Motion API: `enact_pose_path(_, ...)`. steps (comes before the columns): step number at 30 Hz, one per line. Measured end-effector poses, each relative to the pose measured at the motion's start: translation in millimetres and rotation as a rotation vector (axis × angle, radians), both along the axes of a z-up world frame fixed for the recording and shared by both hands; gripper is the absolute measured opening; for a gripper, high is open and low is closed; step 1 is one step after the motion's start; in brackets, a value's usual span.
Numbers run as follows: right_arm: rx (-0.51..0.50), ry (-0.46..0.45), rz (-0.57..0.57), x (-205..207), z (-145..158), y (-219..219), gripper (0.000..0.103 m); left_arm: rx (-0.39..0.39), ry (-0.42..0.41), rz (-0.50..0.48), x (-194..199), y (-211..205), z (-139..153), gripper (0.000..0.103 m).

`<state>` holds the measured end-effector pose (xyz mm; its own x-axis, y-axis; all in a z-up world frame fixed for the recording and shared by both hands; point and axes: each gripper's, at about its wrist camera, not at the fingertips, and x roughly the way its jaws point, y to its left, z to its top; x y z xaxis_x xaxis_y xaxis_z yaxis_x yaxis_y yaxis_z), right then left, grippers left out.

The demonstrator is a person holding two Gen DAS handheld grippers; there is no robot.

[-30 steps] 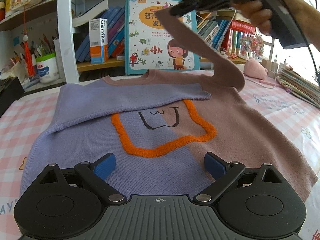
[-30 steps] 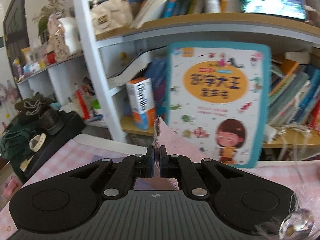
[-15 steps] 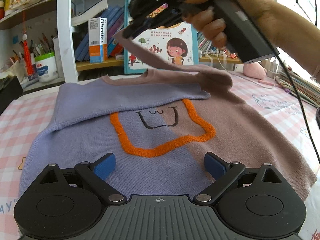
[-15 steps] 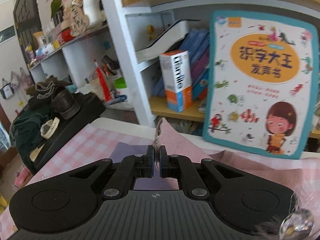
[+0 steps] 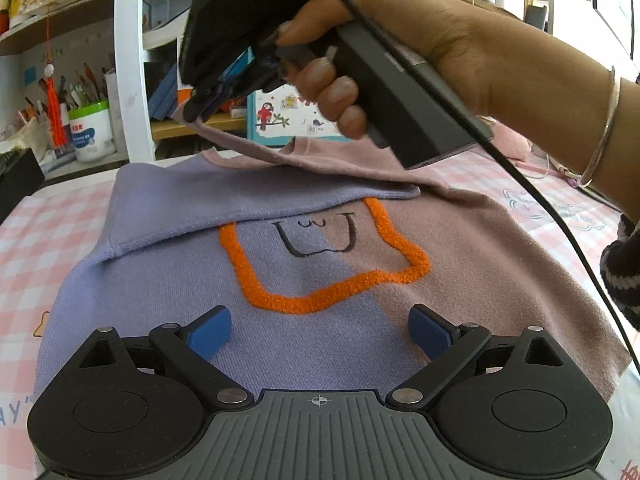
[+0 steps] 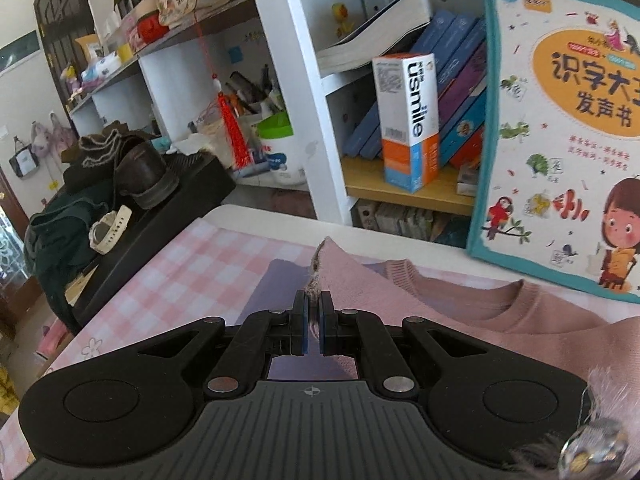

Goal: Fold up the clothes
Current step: 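Carry the pink sleeve across the sweater body over the lavender fold, then lower the pink sleeve onto the sweater and open the right tool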

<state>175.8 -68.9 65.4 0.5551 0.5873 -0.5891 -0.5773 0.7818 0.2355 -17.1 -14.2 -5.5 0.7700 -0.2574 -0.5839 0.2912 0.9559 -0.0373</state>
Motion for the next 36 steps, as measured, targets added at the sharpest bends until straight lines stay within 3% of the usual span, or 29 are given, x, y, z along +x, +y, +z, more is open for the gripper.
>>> enact_pose_path(13,0.021,0.089,0.03,4.9,-22.5,1.8,0.007,0.018,0.0,0.008,0.7,-2.1,-0.1,0.097)
enact_pose_path(14,0.025,0.1,0.03,5.1,-23.7,1.3,0.009,0.018,0.0,0.01,0.7,-2.0,-0.1,0.097)
enact_pose_path(17,0.044,0.095,0.026,0.8,-21.5,-5.5,0.048,0.019,0.0,0.013,0.8,-1.8,-0.3,0.097)
enact_pose_path(24,0.0,0.046,0.046,-25.3,-14.6,-33.6,0.054,0.027,0.003,0.017,1.8,-2.7,-0.8,0.097)
enact_pose_path(29,-0.051,0.021,0.021,-57.5,-12.6,-76.1,0.06,0.034,0.003,0.022,1.5,-3.3,-1.4,0.097)
enact_pose_path(36,-0.034,0.022,-0.093,-102.1,-16.0,-152.2,0.064,0.062,0.003,0.022,1.7,-7.0,-2.4,0.097)
